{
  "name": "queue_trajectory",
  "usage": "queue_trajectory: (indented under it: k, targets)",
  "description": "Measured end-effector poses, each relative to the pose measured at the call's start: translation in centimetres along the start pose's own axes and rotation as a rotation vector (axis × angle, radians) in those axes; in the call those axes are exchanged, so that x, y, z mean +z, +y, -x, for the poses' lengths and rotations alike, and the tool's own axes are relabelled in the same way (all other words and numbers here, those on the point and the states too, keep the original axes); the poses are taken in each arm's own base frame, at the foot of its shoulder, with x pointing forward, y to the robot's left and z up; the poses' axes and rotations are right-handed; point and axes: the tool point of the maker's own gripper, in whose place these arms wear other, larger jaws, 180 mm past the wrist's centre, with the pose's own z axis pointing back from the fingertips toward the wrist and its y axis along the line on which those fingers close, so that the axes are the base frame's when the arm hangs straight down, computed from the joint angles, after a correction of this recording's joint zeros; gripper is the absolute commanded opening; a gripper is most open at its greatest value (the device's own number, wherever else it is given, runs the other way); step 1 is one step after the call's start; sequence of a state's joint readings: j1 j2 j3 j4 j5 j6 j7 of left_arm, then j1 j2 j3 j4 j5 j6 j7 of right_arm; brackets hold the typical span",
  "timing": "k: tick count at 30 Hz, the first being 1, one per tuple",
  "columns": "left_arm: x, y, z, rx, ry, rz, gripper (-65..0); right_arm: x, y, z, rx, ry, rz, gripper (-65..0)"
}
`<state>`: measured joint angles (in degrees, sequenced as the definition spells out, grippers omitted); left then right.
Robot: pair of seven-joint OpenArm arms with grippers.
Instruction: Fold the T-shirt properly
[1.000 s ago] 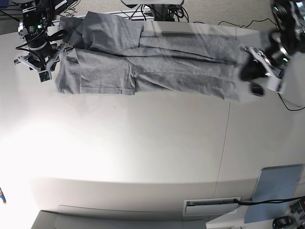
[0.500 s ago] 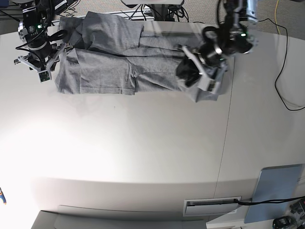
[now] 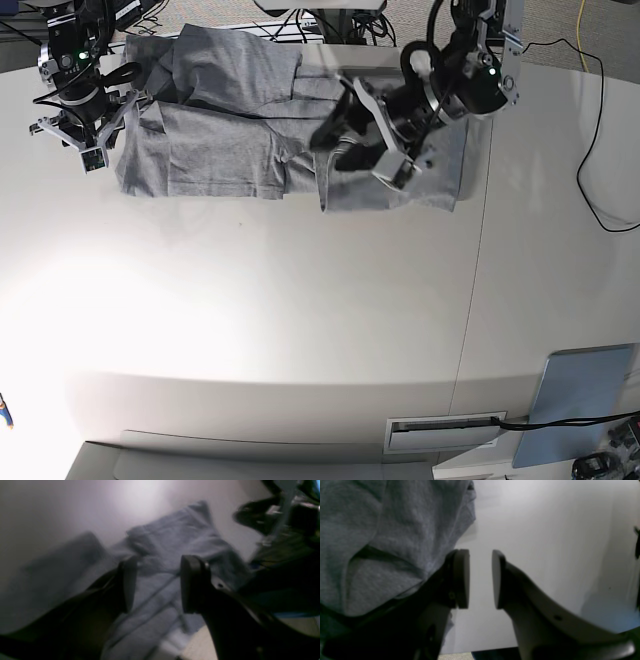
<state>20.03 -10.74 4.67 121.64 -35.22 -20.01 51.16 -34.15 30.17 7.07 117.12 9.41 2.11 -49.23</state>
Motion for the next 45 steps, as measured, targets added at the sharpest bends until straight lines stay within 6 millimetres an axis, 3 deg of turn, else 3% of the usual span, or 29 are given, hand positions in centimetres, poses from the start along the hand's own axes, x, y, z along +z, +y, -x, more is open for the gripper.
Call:
queue_trajectory:
  k: [5,9,14,18,21,24,25,27,30,35,38,40,45]
  targets:
    - [1.9,4.4,1.8,-0.058,0.106,-0.161,-35.4,0.0,0.0,0.0,-0.001,0.001,-0.001,-49.0]
    - [2.8,5.4,2.9,-0.066,0.127,-0.21,-35.4,0.0,0.0,0.0,-0.001,0.0,0.0,-49.0]
    - [2.0,7.4,3.5,-0.089,0.052,-0.278,-35.4,0.0,0.0,0.0,-0.001,0.0,0.0,-49.0]
    - [1.0,8.8,6.5,-0.047,0.129,-0.303,-35.6,0.0,0.0,0.3,-0.001,0.015,0.0,-49.0]
    - [0.1,7.5,8.6,-0.049,0.222,-0.226,-35.6,0.0,0.0,0.4,0.0,0.022,0.0,-49.0]
    - [-0.9,0.8,9.8,-0.078,0.274,0.101,-35.6,0.0,0.0,0.4,0.0,0.022,0.0,-49.0]
    - [-0.9,-1.6,9.7,-0.078,0.265,0.207,-35.6,0.0,0.0,0.4,-0.001,0.023,0.0,-49.0]
    - [-0.8,-4.3,8.6,-0.053,0.223,0.319,-35.6,0.0,0.0,0.4,0.0,0.023,0.0,-49.0]
    - [-0.6,-5.2,6.0,-0.041,0.134,0.362,-35.6,0.0,0.0,0.4,0.0,0.022,0.0,-49.0]
    - [-0.6,-2.8,2.9,-0.063,0.07,0.291,-35.6,0.0,-0.7,0.3,0.037,0.02,0.041,-48.3]
    - [-0.1,-0.4,1.8,-0.054,0.04,0.216,-35.6,0.0,-0.7,0.4,0.036,0.022,0.038,-32.4]
    - [0.4,0.7,1.6,-0.048,0.033,0.183,-35.6,0.0,-0.5,0.4,0.026,0.024,0.028,-26.3]
    - [0.6,0.8,1.3,-0.031,0.013,0.187,-35.6,0.1,1.5,0.9,-0.068,0.05,-0.079,-26.1]
